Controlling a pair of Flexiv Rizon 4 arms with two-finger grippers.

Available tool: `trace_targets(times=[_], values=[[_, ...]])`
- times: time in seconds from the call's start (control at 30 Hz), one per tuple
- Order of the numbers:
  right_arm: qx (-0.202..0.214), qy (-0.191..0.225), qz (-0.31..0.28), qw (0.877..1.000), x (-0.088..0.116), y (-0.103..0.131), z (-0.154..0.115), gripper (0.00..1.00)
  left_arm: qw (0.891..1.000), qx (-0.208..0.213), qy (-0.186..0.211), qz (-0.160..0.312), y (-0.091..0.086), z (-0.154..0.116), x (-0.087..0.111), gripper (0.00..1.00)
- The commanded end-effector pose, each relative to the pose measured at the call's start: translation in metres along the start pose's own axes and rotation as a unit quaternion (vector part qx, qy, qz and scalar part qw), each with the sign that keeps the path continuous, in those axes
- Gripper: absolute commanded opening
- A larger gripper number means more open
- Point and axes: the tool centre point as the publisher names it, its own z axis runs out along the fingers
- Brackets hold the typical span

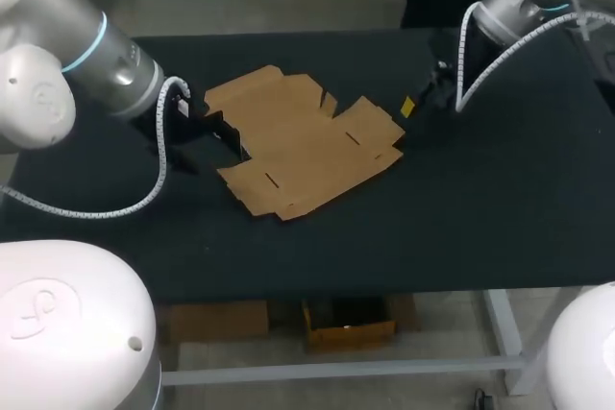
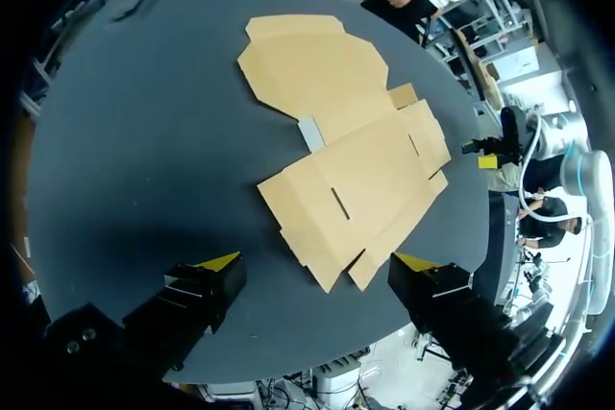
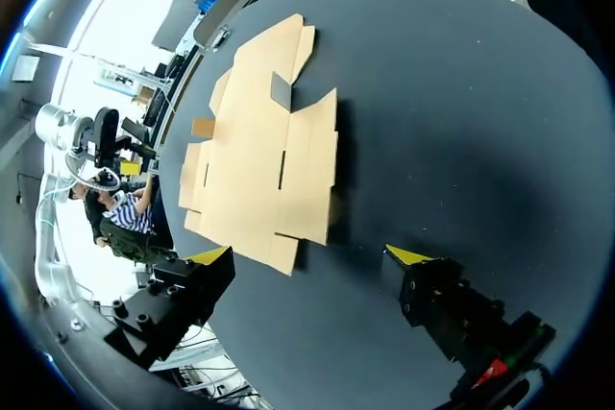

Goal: Assemble the packaging by folding the flat box into shape, placing the metal phone stand inside, and closing the box properly

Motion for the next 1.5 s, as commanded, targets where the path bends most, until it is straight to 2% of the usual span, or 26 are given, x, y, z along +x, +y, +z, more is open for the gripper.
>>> trace_targets(times=[0.03,0.3,0.67,0.9,0.93,1.07,1.23,1.5], values=[[0.03,0.005,0.0,1.0,-0.003,0.005,-0.002,1.0,1.0,-0.004,-0.002,0.0,-0.003,0.0,0.001,1.0],[0.027,0.004,-0.002,1.0,-0.003,0.005,-0.003,1.0,1.0,-0.004,-0.002,0.0,-0.003,0.0,0.001,1.0],[0.052,0.014,-0.031,0.998,0.002,0.039,0.022,1.0,1.0,0.0,0.006,0.002,-0.004,0.0,0.001,1.0],[0.06,0.02,-0.024,0.998,-0.004,0.047,0.032,1.0,1.0,0.005,0.008,0.004,-0.002,-0.002,0.001,1.0],[0.06,0.022,-0.024,0.998,-0.005,0.047,0.032,0.93,1.0,0.005,0.008,0.005,-0.002,-0.002,0.001,1.0],[0.062,0.025,-0.017,0.998,-0.009,0.049,0.035,0.88,1.0,0.006,0.011,0.006,-0.001,-0.001,0.001,1.0],[0.061,0.039,-0.013,0.997,-0.011,0.05,0.041,0.75,1.0,0.006,0.012,0.007,-0.001,0.0,0.001,1.0],[0.064,0.056,0.004,0.996,-0.012,0.054,0.05,0.71,1.0,0.009,0.013,0.006,0.0,0.0,0.001,1.0]])
